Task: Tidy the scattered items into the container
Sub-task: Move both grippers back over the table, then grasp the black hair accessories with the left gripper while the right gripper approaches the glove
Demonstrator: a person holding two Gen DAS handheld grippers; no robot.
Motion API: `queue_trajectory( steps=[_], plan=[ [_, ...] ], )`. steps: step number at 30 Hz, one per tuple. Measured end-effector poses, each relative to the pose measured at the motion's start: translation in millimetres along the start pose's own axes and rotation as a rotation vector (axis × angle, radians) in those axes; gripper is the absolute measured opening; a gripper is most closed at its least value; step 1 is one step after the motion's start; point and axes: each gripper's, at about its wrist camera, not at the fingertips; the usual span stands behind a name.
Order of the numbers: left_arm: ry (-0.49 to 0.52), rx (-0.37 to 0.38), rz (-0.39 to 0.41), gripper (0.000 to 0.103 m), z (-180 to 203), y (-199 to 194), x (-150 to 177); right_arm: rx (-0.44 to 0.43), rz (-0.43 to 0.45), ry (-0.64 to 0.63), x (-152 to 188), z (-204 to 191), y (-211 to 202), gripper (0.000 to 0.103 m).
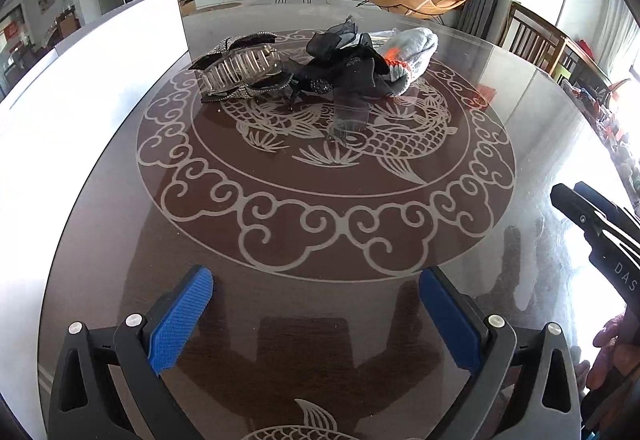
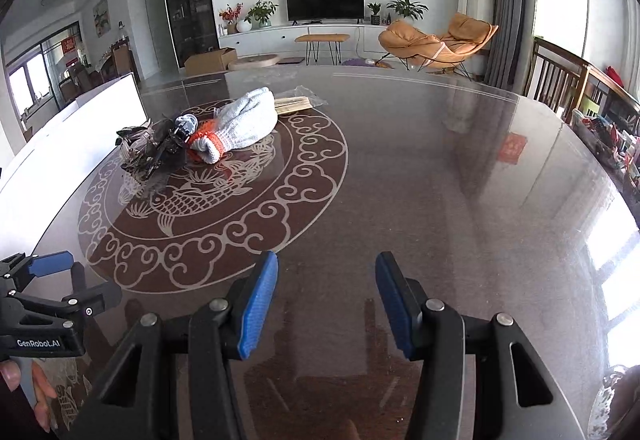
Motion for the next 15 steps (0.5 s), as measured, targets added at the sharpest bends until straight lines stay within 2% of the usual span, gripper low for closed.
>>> queue_trajectory(
  steps=[6, 11, 15],
  plan=[
    [0.002, -0.009, 0.013, 0.103, -1, 0, 0, 0.004, -0.007, 0.002, 1, 0, 0, 0.052],
    [-0.031, 0.029, 0.026, 0.103, -9, 0, -2, 0.003, -0.022, -0.002, 1, -1, 3, 0.052],
    [-0.064, 0.037, 0.033, 0.103, -22, -4, 3, -0.056, -0.031, -0.010, -7, -5, 11, 0.052]
  ],
)
Point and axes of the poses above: each gripper's, at about its wrist camera, not at the fingertips, and y roughly the way its jaws point, z to its right, x to its underside, and after that the axes turned 6 degrees about -x, right-handed
